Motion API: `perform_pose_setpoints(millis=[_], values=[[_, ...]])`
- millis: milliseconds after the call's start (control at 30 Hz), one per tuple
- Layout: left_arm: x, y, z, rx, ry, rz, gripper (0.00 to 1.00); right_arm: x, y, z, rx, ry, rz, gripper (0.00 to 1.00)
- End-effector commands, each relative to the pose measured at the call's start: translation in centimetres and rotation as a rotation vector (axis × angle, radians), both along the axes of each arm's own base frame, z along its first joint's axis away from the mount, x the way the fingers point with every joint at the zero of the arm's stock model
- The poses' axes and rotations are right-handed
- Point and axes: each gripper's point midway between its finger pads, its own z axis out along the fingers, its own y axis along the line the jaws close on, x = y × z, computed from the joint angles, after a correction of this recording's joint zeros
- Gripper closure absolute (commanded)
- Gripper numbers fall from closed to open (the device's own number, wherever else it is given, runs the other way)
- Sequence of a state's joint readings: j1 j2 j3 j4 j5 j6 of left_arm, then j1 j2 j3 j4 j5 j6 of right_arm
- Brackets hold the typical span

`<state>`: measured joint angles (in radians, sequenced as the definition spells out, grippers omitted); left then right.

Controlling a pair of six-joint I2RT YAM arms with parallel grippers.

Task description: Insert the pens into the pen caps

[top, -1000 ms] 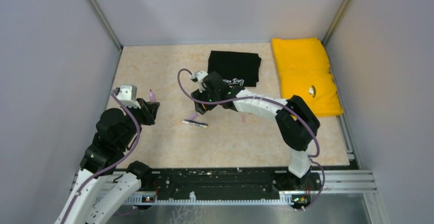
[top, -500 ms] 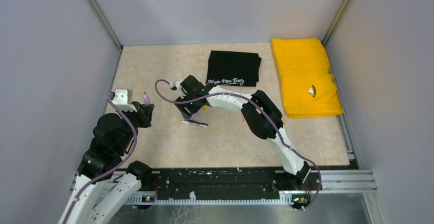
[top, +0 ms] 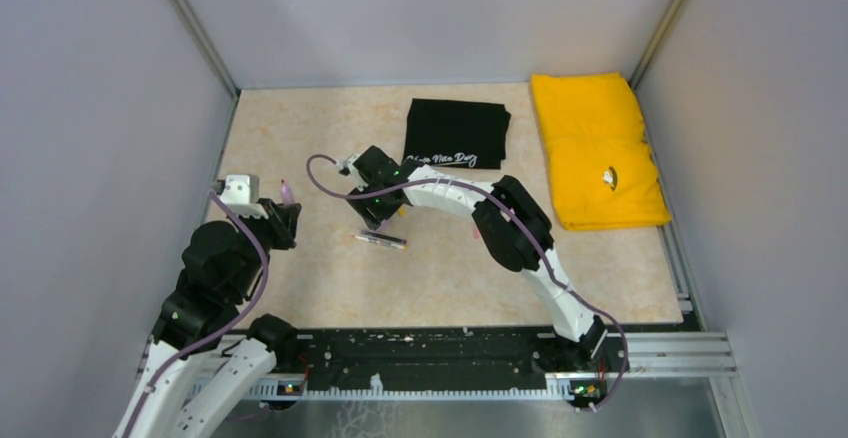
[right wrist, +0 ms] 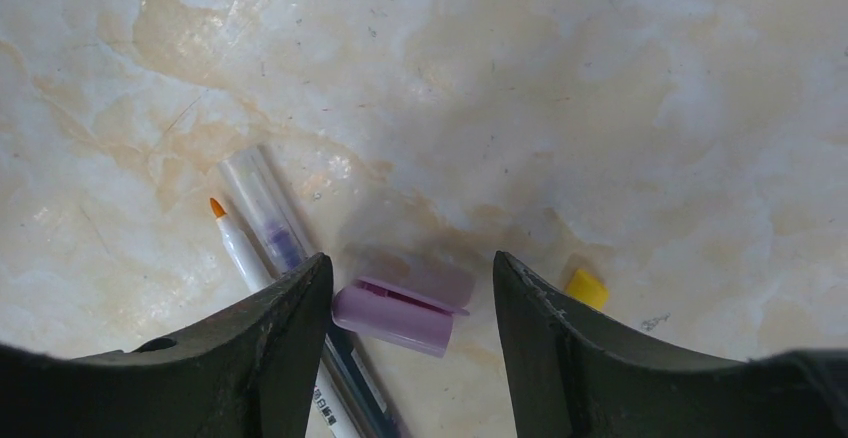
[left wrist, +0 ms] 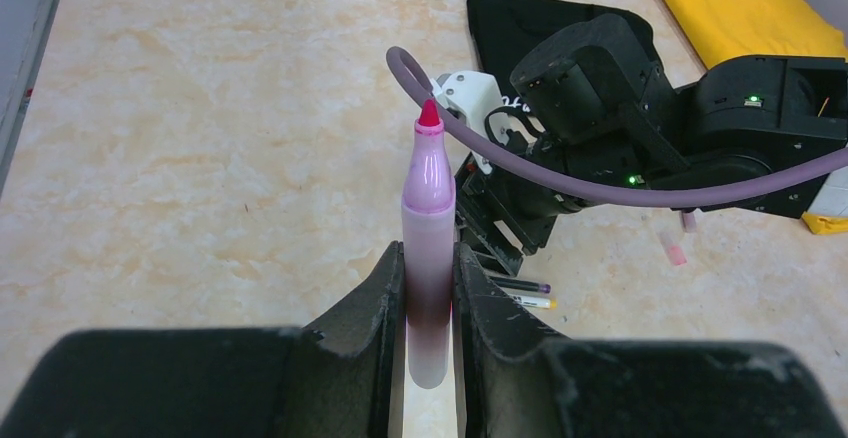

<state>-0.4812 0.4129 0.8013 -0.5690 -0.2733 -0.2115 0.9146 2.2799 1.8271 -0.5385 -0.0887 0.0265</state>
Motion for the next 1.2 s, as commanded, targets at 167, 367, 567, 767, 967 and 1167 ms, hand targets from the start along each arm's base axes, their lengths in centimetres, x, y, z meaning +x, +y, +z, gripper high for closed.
perform_pose_setpoints(millis=[167,367,567,767,967,1167], values=[[0.2,0.0,-0.3,0.019,0.000,0.000,1.00,0.9,-1.9,1.9,-0.040,-0.067,-0.139,0.44],[0.3,-0.1,-0.4,0.023,0.007,-0.007,1.00,0.4,-2.3,2.3,0.008,-0.041,-0.188,0.49],[0.3,-0.2,-0.4,0.023,0.006,-0.009,1.00,-0.7,-1.0,3.9,0.118,0.013,-0.174,0.57],[0.2,-0.1,-0.4,0.024,0.006,-0.008,1.00,-0.7,-1.1,4.5,0.134,0.004,-0.194,0.64],[0.3,-0.1,-0.4,0.025,0.007,-0.008,1.00,-0.7,-2.9,6.9,0.172,-0.049,-0.260,0.64],[0.2,-0.2,-0.4,0.024,0.005,-0.012,1.00,-0.8,-8.2,8.7,0.203,-0.129,-0.441,0.64]])
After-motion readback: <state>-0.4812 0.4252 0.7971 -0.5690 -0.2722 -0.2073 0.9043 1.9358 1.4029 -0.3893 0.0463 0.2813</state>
